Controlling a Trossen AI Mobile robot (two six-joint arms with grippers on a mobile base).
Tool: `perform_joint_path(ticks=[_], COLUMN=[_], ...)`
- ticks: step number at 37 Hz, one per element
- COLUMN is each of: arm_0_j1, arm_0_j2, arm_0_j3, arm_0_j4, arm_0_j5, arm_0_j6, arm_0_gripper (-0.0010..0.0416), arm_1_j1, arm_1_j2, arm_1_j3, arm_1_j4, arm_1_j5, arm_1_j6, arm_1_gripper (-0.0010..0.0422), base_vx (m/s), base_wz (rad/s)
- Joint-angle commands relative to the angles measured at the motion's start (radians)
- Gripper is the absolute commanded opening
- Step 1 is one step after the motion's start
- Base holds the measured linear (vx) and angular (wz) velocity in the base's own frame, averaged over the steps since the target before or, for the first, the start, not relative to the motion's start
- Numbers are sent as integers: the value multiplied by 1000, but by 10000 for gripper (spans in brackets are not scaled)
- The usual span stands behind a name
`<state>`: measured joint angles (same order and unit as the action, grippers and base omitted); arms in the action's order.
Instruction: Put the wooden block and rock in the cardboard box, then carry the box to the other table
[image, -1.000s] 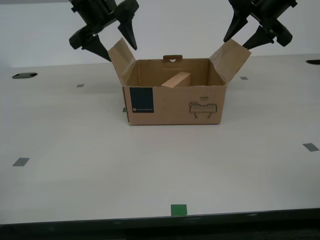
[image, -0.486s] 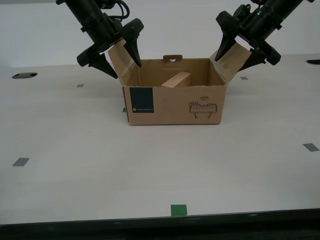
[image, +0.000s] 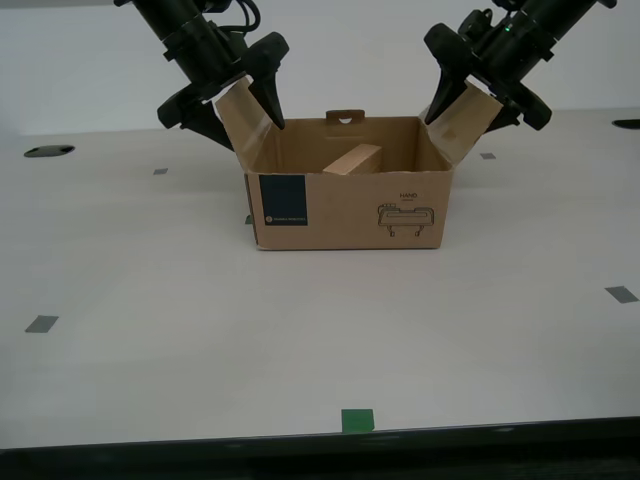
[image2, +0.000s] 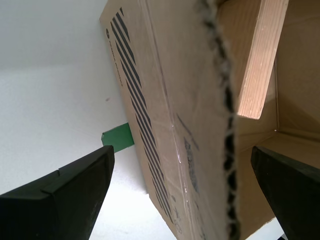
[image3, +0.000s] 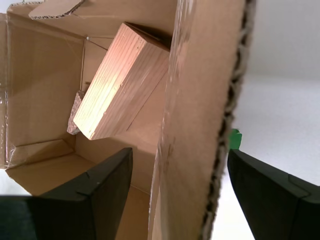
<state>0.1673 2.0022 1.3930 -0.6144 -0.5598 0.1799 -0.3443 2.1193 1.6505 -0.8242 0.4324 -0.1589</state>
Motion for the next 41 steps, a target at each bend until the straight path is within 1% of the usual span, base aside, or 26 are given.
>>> perform_joint_path(ticks=[1, 6, 8, 11, 15, 19, 25, 29, 33, 36, 38, 41], arm_0_j1=[0, 1, 1, 1, 2, 3, 3, 4, 4, 4, 4, 4], arm_0_j2=[-1, 0, 0, -1, 0, 0, 0, -1, 0, 0, 0, -1], arm_0_j3=[1, 1, 1, 1, 1, 1, 1, 1, 1, 1, 1, 1], arm_0_j4=[6, 8, 9, 10, 11, 14, 16, 16, 16, 16, 15, 15], arm_0_j5=[-4, -4, -4, -4, -4, -4, -4, -4, -4, -4, -4, -4], arm_0_j6=[0, 2, 2, 2, 2, 0, 1, 2, 2, 1, 2, 2], arm_0_gripper=[239, 208, 192, 169, 138, 113, 82, 55, 22, -6, 2, -4], arm_1_j1=[-1, -2, -2, -2, -2, -2, -2, -2, -2, -2, -2, -3], arm_1_j2=[1, 1, 1, 1, 1, 1, 1, 1, 1, 1, 1, 1], arm_1_j3=[8, 13, 12, 12, 12, 12, 12, 12, 12, 12, 12, 12], arm_1_j4=[-1, -3, -5, -5, -2, 10, 43, 46, 45, 44, 45, 45], arm_1_j5=[3, 3, 3, 3, 3, 3, 2, 2, 2, 2, 3, 3], arm_1_j6=[1, 0, 0, 1, 0, -23, -58, -59, -63, -70, -69, -69], arm_1_gripper=[373, 368, 356, 325, 265, 197, 75, -6, 10, -3, 0, -3], base_vx=[0, 0, 0, 0, 0, 0, 0, 0, 0, 0, 0, 0], base_wz=[0, 0, 0, 0, 0, 0, 0, 0, 0, 0, 0, 0])
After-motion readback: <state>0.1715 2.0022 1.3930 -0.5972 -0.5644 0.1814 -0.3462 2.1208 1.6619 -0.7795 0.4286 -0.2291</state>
